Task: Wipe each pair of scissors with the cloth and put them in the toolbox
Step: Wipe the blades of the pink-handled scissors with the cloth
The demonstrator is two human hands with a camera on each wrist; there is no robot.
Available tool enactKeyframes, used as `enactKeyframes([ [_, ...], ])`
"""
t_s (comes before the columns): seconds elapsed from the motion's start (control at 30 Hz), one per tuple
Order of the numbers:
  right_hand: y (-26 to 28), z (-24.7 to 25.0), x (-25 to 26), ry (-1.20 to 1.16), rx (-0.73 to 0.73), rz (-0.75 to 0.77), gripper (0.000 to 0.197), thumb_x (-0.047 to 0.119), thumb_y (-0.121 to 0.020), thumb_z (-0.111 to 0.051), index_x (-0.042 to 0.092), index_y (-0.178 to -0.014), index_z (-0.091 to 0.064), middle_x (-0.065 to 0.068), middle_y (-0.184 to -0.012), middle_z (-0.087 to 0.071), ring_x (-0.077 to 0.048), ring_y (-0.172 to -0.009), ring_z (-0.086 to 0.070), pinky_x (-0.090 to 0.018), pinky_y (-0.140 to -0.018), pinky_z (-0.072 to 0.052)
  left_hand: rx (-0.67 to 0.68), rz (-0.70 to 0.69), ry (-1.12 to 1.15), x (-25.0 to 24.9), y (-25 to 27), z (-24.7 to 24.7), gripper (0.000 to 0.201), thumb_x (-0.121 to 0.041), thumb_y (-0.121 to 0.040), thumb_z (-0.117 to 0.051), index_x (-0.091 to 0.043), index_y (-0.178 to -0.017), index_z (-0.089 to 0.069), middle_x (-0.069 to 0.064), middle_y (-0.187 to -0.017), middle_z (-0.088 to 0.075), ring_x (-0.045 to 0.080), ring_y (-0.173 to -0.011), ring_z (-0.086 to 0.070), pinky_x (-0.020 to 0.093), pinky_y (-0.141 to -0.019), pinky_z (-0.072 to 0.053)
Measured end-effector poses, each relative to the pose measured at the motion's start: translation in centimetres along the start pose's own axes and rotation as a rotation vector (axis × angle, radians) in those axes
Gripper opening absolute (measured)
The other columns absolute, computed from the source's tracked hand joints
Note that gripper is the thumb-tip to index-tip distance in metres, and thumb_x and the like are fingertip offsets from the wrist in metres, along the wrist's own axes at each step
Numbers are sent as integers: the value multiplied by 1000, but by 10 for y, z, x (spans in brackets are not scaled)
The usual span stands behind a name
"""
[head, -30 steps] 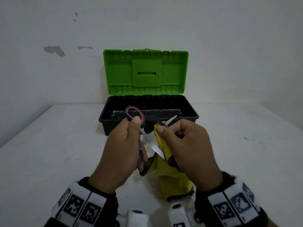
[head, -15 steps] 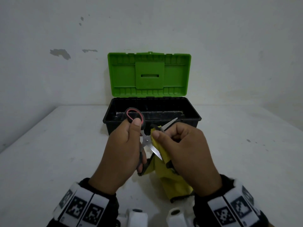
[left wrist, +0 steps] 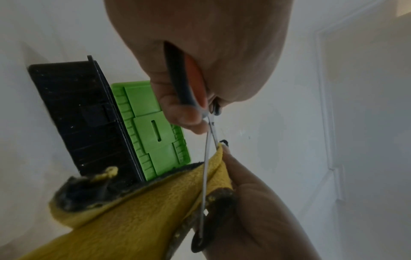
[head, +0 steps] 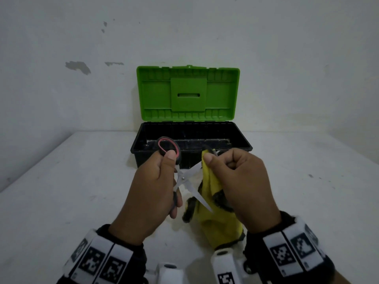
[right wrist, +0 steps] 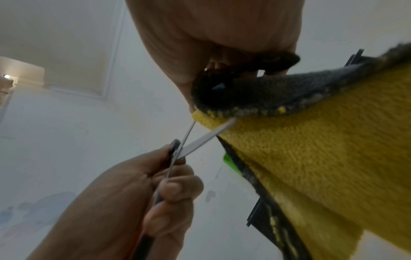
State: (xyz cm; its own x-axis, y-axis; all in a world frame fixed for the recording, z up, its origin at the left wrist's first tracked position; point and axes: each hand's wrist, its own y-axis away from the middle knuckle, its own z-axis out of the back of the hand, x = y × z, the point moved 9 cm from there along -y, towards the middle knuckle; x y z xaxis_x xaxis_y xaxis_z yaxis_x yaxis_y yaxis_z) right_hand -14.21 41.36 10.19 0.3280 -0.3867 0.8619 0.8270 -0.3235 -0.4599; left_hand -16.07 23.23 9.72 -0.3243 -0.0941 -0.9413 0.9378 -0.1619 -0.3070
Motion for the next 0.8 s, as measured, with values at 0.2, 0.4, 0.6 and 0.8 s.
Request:
enactKeyframes([
  [0.2, 0, 0, 0, -14, 12, -14, 35, 37, -82, -77, 13, -61, -61, 1, -51, -59, -10, -48, -53, -24, -50, -47, 11, 9, -13, -1, 4, 1, 38, -40, -102, -32, -29, -71, -51, 27, -49, -53, 28, -30, -43, 26, -35, -37],
  [0.4, 11, -5, 10, -32, 56, 12, 34, 33, -82, -77, 7, -65, -63, -8, -57, -64, -24, -53, -60, -30, -52, -52, 27, 66, 14, 5, 4, 1, 41, -39, -102, -33, -9, -77, -44, 28, -48, -49, 27, -31, -40, 29, -36, -36],
  [0.6, 2, 8, 1, -50, -24, 4, 35, 32, -84, -77, 13, -61, -59, 1, -49, -56, -9, -45, -50, -22, -47, -44, 29, 71, -4, 5, 2, 1, 40, -40, -102, -34, -14, -73, -45, 23, -46, -51, 28, -31, -40, 31, -38, -35],
  [0.8, 1, 4, 0, -47, 22, -8, 35, 35, -83, -77, 12, -61, -61, -2, -53, -60, -13, -48, -54, -26, -50, -47, 21, 89, -14, 5, 5, 2, 42, -39, -102, -34, -23, -65, -46, 21, -45, -50, 29, -32, -41, 29, -37, -34],
])
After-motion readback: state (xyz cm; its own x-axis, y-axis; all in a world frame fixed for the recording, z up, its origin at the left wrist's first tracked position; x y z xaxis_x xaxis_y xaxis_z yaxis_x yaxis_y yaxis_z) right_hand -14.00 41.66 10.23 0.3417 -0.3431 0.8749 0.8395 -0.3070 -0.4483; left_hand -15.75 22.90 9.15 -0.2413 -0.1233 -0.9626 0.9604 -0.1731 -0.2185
